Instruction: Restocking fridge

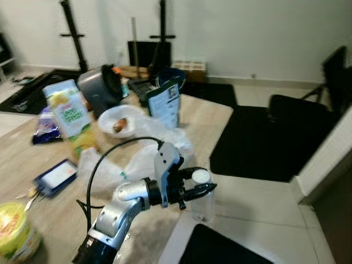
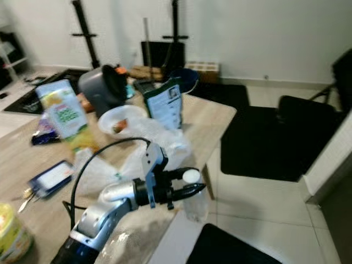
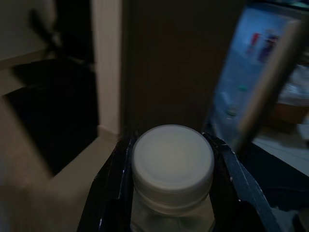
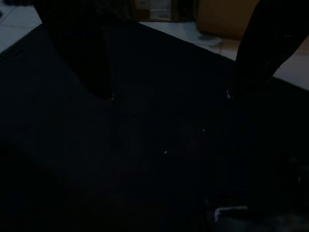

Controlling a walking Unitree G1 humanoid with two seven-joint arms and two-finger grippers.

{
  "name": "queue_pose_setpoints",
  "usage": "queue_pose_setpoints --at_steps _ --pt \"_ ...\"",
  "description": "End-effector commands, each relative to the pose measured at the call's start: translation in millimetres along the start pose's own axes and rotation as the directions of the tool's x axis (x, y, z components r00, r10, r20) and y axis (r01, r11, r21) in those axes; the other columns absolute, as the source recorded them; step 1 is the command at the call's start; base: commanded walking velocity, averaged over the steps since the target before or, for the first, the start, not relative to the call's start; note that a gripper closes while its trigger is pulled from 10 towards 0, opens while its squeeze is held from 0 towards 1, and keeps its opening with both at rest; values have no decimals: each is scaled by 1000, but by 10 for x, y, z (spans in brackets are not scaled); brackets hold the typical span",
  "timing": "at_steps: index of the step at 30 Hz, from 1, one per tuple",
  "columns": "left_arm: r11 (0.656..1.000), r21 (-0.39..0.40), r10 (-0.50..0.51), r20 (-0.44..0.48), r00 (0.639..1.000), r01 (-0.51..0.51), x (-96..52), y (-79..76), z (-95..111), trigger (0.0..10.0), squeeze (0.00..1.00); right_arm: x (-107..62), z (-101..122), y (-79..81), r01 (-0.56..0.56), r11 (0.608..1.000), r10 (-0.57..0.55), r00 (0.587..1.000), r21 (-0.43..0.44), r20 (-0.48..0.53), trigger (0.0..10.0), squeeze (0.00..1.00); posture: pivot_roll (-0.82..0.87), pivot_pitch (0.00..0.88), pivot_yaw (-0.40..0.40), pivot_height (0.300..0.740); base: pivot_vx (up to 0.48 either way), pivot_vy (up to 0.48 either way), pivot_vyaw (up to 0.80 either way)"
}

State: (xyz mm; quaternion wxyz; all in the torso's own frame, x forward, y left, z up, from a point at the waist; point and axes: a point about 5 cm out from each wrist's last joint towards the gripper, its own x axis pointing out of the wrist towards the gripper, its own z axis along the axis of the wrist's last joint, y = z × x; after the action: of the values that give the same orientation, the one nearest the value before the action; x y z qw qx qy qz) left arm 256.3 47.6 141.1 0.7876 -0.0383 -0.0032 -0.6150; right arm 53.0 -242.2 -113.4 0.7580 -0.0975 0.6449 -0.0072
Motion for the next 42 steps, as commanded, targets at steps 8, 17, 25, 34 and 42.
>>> queue_pose_setpoints --at_steps 8,17,25,34,42 --pt "1000 20 -12 -5 1000 12 -19 -13 30 10000 0 2 -4 22 -4 1000 4 1000 2 3 10000 0 42 0 13 740 0 0 -769" --pt "1000 21 -20 -15 1000 20 -9 -32 15 10000 0 1 9 11 -2 1000 2 1000 -4 6 10000 0 44 0 11 740 0 0 -769" --pt "999 47 -5 -24 1000 6 7 -21 11 10000 0 2 22 13 -3 1000 3 1000 1 10 10000 0 44 0 11 740 0 0 -726" --pt "998 63 -13 -19 1000 14 44 -41 0 10000 0 5 52 25 -6 1000 6 1000 7 20 10000 0 41 0 14 740 0 -139 0" --pt "998 65 -14 -22 1000 16 49 -45 -5 10000 0 5 62 31 -9 1000 9 1000 6 22 10000 0 41 0 14 740 0 -449 0"
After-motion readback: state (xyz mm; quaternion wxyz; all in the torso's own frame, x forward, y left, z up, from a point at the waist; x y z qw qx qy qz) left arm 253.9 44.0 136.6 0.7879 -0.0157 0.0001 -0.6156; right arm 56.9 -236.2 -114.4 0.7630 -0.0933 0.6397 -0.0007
